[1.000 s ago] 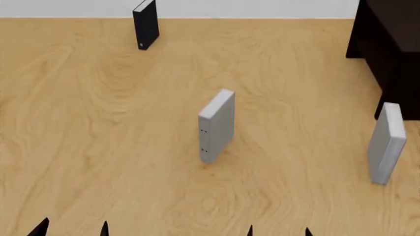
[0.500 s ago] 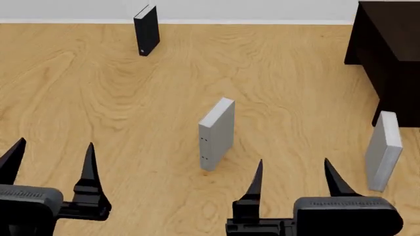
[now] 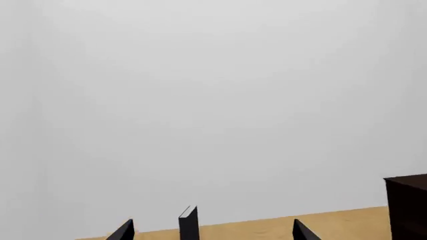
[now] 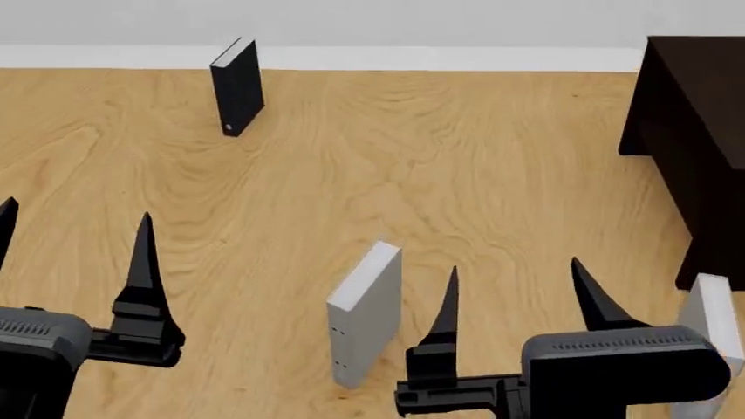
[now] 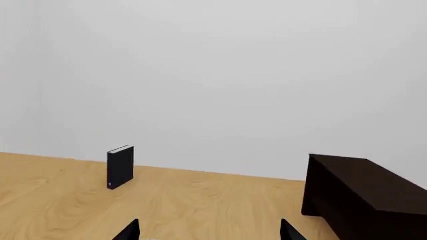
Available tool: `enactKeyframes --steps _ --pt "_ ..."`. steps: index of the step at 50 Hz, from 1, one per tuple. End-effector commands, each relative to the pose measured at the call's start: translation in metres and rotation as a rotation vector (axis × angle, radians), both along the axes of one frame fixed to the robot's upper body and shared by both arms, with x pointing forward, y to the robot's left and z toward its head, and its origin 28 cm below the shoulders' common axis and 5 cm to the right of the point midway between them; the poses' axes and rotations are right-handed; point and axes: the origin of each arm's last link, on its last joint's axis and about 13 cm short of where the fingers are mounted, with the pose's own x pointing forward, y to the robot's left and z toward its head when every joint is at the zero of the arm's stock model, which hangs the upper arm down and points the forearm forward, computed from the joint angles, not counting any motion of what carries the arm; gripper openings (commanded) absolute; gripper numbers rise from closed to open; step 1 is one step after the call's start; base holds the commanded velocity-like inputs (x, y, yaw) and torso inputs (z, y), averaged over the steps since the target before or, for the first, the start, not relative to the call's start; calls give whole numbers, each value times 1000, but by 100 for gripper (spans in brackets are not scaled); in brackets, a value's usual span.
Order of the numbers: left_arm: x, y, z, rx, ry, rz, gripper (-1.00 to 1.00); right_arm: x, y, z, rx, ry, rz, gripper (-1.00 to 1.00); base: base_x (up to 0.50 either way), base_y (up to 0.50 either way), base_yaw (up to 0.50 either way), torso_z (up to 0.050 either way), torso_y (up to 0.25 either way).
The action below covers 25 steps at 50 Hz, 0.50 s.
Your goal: Pick up the book on the right and place it on the cabinet shelf.
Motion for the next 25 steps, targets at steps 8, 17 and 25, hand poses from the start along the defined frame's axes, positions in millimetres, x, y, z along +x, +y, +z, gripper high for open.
enactKeyframes --steps 8,17,25 --pt "-4 -1 7 48 -39 33 100 -2 0 3 -13 2 38 100 500 -108 0 0 0" --pt "-3 -2 6 58 -39 48 100 -3 -2 4 -6 -4 31 100 500 -127 0 0 2" --pt "-4 -2 6 61 -37 49 100 -4 0 4 -12 -5 43 100 500 -158 0 0 0"
